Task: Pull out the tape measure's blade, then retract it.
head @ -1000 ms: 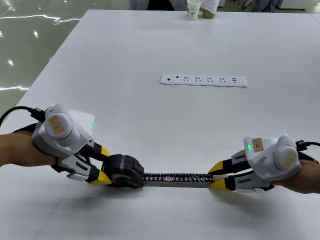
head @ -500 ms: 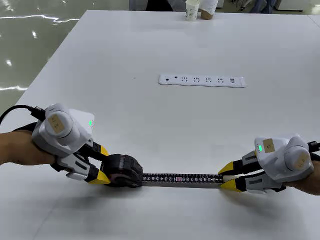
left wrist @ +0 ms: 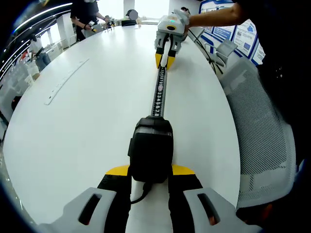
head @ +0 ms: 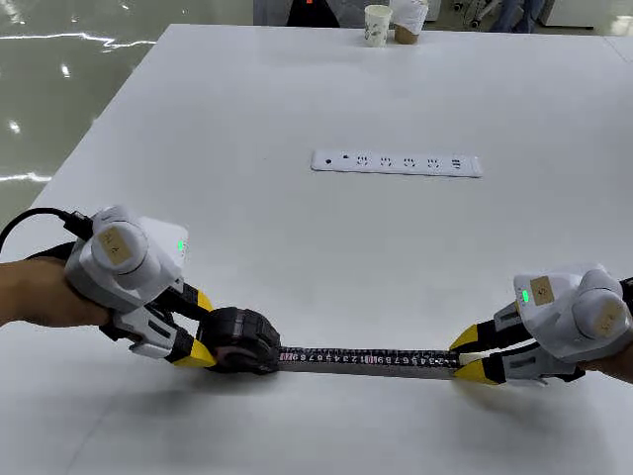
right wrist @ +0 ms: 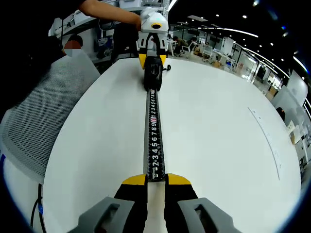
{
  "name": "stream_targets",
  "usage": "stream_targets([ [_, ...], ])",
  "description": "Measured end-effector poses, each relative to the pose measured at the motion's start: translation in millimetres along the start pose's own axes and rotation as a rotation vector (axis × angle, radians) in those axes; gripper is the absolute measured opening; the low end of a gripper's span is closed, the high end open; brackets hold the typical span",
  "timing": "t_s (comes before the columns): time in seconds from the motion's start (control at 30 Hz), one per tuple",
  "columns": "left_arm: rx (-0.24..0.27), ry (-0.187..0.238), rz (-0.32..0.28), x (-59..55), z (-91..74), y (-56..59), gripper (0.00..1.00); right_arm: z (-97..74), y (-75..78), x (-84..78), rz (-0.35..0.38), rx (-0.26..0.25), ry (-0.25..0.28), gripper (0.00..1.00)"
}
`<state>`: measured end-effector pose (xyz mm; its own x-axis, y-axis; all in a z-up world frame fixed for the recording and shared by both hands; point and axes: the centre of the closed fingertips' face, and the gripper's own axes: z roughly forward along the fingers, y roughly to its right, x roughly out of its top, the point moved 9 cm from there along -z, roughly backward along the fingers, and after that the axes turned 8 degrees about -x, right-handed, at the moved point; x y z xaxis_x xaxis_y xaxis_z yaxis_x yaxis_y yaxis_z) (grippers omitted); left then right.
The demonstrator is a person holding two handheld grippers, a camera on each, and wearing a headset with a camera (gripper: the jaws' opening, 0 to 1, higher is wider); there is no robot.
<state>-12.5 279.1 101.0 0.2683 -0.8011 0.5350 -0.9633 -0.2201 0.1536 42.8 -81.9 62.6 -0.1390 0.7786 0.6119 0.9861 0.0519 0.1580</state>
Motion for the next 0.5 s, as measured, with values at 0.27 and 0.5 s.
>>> stream_targets([
  [0.27, -0.003, -0.012, 0.007, 0.9, 0.2, 0.0, 0.23, -6.1, -1.5, -9.1, 0.003, 0.005, -0.028, 0.08],
  [0.5, -0.003, -0.013, 0.006, 1.1, 0.4, 0.1, 0.23, -14.9, -0.8, -19.6, 0.016, -0.003, -0.05, 0.08],
])
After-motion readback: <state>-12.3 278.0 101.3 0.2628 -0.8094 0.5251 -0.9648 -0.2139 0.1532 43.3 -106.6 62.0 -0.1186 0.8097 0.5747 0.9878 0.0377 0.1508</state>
